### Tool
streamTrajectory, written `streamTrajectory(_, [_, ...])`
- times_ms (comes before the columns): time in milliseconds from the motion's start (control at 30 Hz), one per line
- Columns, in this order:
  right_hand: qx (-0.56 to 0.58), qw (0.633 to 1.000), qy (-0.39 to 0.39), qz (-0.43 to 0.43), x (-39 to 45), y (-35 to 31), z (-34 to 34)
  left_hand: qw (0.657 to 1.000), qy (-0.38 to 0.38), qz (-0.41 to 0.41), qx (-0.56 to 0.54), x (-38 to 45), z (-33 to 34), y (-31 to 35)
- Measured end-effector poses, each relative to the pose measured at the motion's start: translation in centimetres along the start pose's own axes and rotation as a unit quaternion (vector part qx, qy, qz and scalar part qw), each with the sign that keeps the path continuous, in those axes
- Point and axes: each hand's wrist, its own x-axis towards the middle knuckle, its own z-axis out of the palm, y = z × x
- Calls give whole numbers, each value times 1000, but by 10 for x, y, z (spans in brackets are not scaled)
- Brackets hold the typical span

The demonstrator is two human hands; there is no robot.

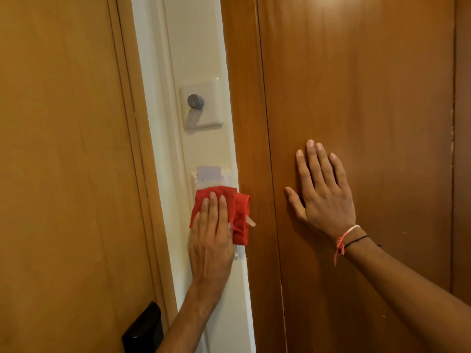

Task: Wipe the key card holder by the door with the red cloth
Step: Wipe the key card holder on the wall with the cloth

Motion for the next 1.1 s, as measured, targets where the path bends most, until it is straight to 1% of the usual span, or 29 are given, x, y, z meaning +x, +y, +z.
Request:
streamTrajectory(100, [3, 1000, 2, -1, -1, 0, -1, 999, 3, -38, -24, 2, -3, 4])
streamTrajectory(167, [6, 1000, 5, 2, -1, 0, 0, 999, -1, -30, -32, -8, -2, 8])
streamTrajectory(233, [8, 1000, 5, -7, -1, -1, 0, 999, 4, -15, -28, 2, -5, 5])
streamTrajectory(333, [5, 1000, 1, -3, -2, -1, -1, 997, 23, -50, -48, 12, -8, 8])
streamTrajectory(400, [6, 1000, 7, -1, -4, -1, -1, 998, 11, -22, -52, -10, -2, 9])
streamTrajectory(467, [2, 1000, 3, -6, -4, -3, -2, 999, 5, 8, -30, -12, -1, 1])
streamTrajectory(533, [2, 1000, -3, -6, -4, -4, -3, 999, 15, -17, -29, 7, -7, 1])
streamTrajectory(567, [0, 1000, -6, -1, -5, -2, -3, 998, 12, -43, -45, 13, -12, 6])
streamTrajectory(600, [-1, 1000, -4, 3, -4, -1, -3, 997, 2, -53, -57, 12, -12, 11])
streamTrajectory(700, [-3, 1000, -2, 2, 0, 0, -2, 998, -37, -13, -45, -10, -13, 14])
streamTrajectory(733, [-3, 1000, -3, 0, 1, -1, -2, 997, -42, -13, -65, -13, -13, 10])
streamTrajectory(767, [-1, 1000, -6, 1, 1, -1, -3, 993, -39, -31, -108, -11, -17, 7])
streamTrajectory(833, [10, 1000, -14, 4, 2, 1, -7, 972, -20, -74, -222, -2, -32, 7])
streamTrajectory(867, [14, 1000, -18, 5, 2, 2, -8, 962, -16, -82, -261, 0, -37, 7])
streamTrajectory(967, [21, 999, -42, 6, 1, 3, -15, 951, 17, -88, -295, 6, -47, 3])
streamTrajectory(1033, [24, 998, -64, 1, 2, 4, -22, 942, 58, -127, -304, 19, -47, -3])
streamTrajectory(1100, [31, 996, -89, -7, 3, 8, -30, 925, 70, -189, -323, 29, -48, -9])
